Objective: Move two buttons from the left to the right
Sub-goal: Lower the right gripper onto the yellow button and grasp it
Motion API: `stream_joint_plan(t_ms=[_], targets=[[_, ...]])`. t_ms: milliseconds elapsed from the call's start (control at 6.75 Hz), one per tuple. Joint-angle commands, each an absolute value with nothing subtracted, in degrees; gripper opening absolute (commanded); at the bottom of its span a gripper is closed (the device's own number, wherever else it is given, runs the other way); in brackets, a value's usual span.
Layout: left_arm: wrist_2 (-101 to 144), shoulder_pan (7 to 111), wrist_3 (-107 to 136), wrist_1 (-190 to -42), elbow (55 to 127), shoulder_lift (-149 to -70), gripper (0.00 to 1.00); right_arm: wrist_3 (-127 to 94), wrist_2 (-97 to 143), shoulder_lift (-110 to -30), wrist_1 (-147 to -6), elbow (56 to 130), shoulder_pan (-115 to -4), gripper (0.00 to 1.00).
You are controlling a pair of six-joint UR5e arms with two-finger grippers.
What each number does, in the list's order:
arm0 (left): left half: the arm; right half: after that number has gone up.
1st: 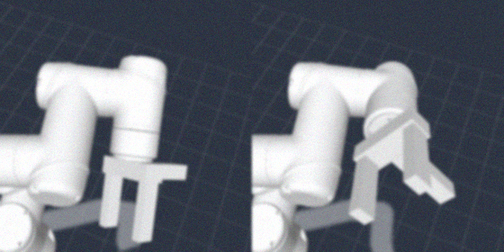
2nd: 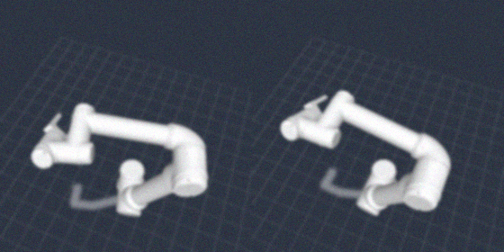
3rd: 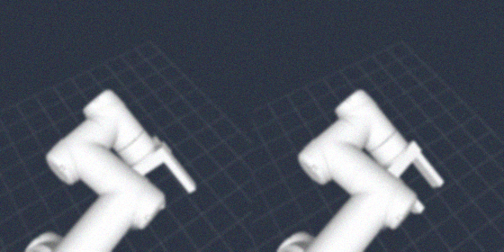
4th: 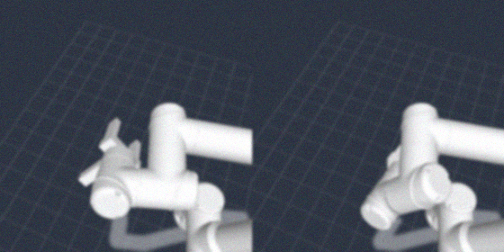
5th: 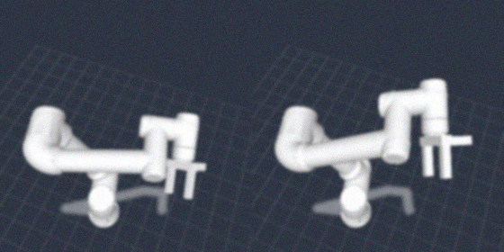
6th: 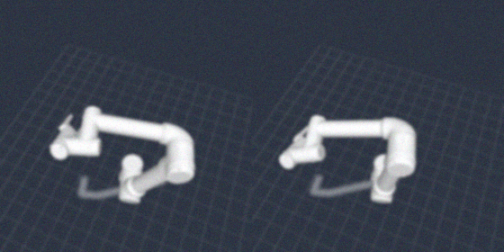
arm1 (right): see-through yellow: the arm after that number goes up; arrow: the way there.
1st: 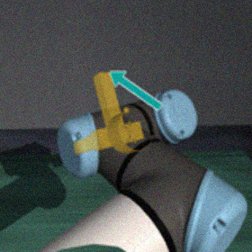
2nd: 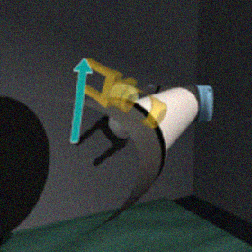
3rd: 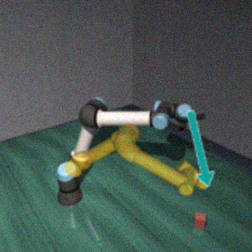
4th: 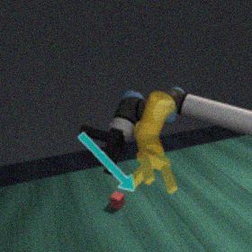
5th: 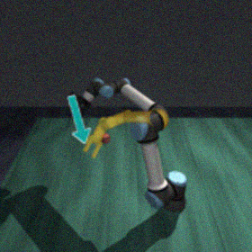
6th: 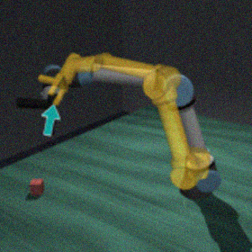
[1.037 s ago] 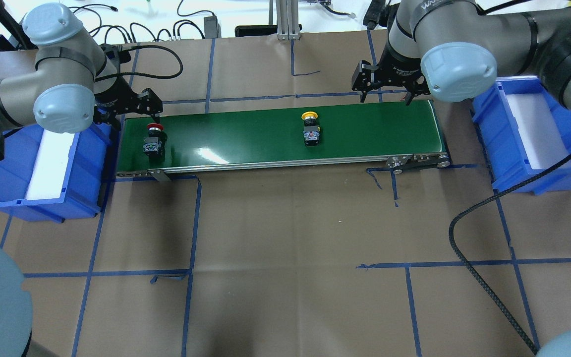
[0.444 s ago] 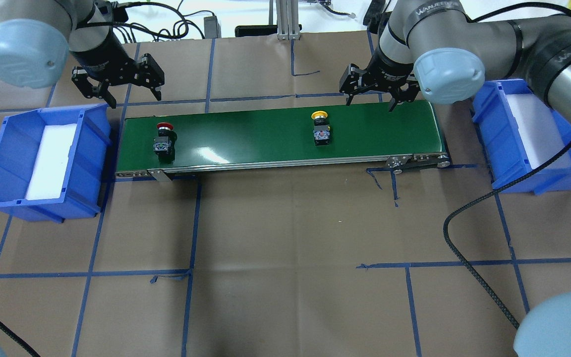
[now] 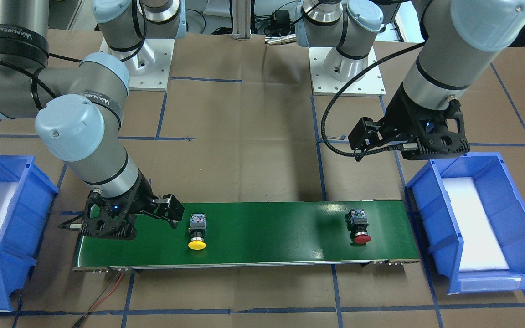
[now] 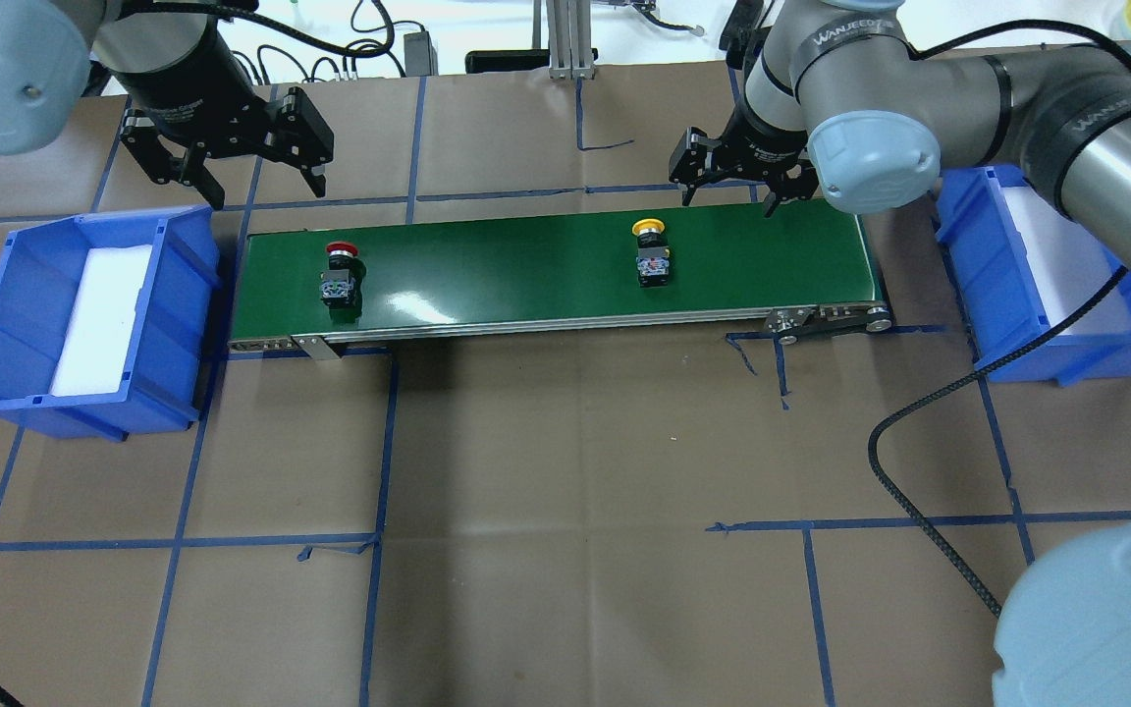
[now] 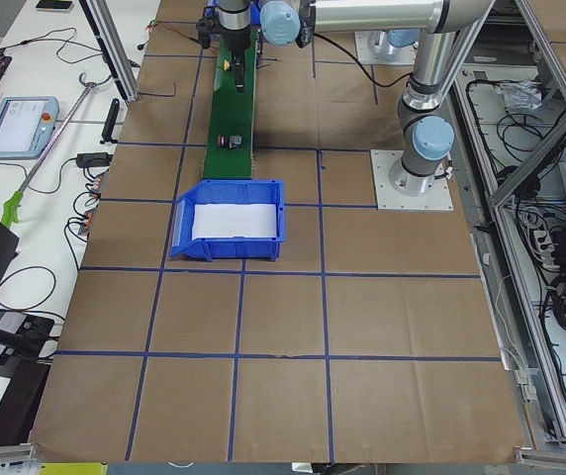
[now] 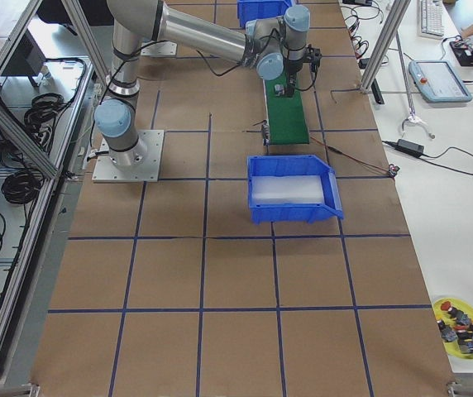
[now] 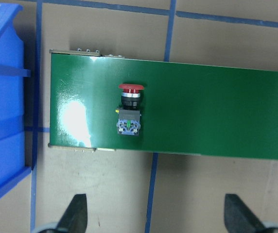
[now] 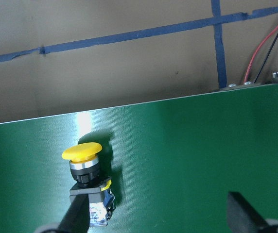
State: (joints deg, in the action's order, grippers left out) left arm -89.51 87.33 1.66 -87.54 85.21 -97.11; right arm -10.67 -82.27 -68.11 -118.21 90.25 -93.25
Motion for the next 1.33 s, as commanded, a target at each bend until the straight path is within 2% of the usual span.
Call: stream_joint_plan(t_ms=[0,296,1185], targets=[[-89.65,87.19,-0.07,-87.45,90.59,-93.45,1.0,-10.63,-82.35,-67.33,-118.3,90.7,-93.25,1.0],[-89.56,86.66,-1.76,-85.1,94.21,-90.62,1.0,-10.63,-81.91,-66.89,-118.21,90.7,-93.34,1.0],[-89.47,86.57,-1.85,-84.46,93.69,-90.53,1.0,-10.2,-82.53,-62.75,-118.57,90.26,-94.13,1.0]])
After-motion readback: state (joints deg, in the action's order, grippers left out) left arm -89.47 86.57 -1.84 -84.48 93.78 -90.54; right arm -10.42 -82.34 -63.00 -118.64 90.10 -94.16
